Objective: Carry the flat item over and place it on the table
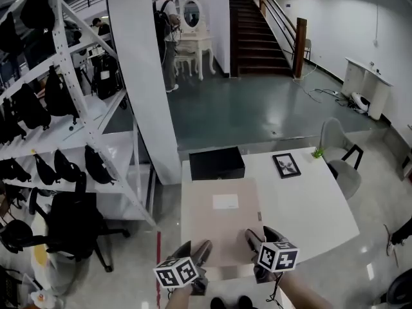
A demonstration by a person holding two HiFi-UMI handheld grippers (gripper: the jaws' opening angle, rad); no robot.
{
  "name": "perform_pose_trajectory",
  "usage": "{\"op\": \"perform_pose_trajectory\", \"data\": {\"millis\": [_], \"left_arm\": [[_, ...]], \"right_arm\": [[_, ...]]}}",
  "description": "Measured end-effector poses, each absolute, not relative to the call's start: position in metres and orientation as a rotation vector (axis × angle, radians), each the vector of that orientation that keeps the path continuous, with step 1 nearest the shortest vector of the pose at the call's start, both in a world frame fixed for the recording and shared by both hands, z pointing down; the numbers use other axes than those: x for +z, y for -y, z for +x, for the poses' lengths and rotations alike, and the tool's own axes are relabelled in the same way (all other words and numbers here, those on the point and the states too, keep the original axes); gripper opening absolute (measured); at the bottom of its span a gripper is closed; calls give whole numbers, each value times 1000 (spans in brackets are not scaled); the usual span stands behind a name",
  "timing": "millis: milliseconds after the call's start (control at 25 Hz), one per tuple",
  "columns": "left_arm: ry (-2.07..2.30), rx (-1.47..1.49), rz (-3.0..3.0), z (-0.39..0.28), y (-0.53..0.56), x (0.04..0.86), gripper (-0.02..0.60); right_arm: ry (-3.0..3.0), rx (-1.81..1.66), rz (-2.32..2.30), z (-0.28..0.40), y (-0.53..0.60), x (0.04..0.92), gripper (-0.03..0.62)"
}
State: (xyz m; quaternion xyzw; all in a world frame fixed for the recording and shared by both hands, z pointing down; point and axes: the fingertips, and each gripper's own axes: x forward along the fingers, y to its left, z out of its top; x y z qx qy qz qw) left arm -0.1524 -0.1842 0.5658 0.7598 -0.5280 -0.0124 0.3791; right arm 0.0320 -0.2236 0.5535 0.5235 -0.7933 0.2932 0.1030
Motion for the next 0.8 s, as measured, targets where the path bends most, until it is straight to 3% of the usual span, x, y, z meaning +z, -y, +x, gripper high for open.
{"op": "perform_pose_trajectory", "data": {"millis": [800], "left_arm": [[1333,33,1894,-140,190,591,305]], "right_arm": [[2267,929,1548,46,227,583,245]]}}
